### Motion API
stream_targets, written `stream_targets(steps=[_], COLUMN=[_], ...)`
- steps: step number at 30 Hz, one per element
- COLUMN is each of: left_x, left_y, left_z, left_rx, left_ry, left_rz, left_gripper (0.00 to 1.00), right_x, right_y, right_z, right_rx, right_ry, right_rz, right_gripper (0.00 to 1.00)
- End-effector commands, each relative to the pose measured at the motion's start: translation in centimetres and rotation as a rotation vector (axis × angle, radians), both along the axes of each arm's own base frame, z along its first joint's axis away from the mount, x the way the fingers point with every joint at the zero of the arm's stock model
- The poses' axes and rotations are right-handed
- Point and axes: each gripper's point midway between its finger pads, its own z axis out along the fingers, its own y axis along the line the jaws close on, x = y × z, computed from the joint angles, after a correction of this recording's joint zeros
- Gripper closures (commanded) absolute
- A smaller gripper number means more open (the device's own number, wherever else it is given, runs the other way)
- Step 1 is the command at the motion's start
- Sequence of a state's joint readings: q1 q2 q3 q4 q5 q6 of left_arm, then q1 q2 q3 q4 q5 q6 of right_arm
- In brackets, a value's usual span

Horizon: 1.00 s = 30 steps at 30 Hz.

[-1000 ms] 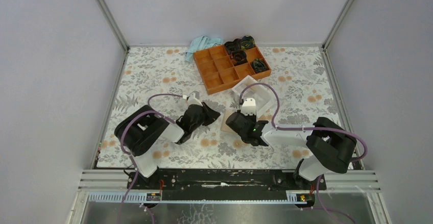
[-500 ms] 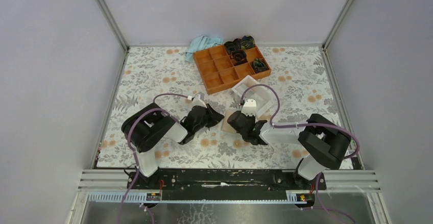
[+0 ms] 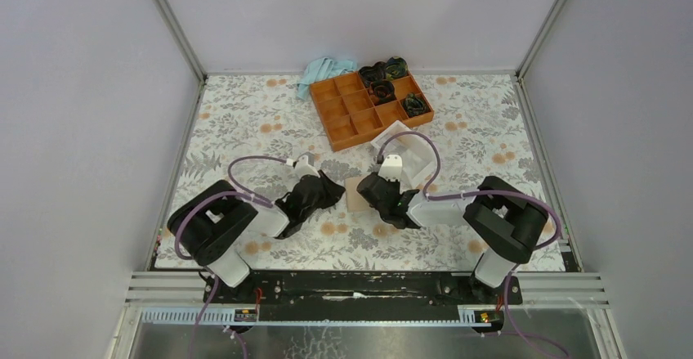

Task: Put the credit cards into the card holder
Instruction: Close the card holder at the center of the board, then reset both arms

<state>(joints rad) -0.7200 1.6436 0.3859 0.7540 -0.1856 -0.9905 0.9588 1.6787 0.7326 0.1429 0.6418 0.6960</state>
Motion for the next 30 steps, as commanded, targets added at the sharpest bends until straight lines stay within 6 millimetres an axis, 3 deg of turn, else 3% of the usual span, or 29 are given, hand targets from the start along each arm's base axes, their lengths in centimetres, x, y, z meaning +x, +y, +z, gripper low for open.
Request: stream_targets(steps=[1,3,8,11,15,18,24,30], left_x=[0.7,1.0,1.5,1.7,1.5,1.3,0.6,0.6], left_y=[1.7,1.9,3.0,4.0,5.9,7.4,9.8,10.9], left_z=[0.7,1.3,3.6,6.7,10.3,12.6,15.2,15.3], left_rx=[0.093,0.106,0.147,0.171,0.215,0.238,0.263,0.284], left_ry=[-0.034,-0.045,-0.093,-0.159,-0.234,-0.285,-0.339,-0.350], left_rz=[0.065,0.074,0.109,0.128,0.169,0.202,0.269,0.312], left_gripper=[0.82,0.81,0.77,0.55,0.22,0.10,0.00,0.00], right_x=[-1.0,-0.9,-0.6,-0.4,0.2,0.4,0.4,-0.4], right_y=[0.0,-1.2,-2.6,-2.8,-4.1,-5.0,-7.9,-11.3], right_z=[-1.1,-0.6,3.7,6.6,10.2,12.3,15.1,16.2], right_rx=[-0.009,-0.051,-0.068,-0.089,-0.129,-0.148,-0.195,-0.239], right_ry=[0.060,0.035,-0.055,-0.110,-0.191,-0.221,-0.280,-0.323], right_rz=[0.020,-0.004,0.009,0.050,0.048,0.027,-0.083,-0.202], right_gripper=[0.62,0.62,0.59,0.51,0.17,0.13,0.00,0.01])
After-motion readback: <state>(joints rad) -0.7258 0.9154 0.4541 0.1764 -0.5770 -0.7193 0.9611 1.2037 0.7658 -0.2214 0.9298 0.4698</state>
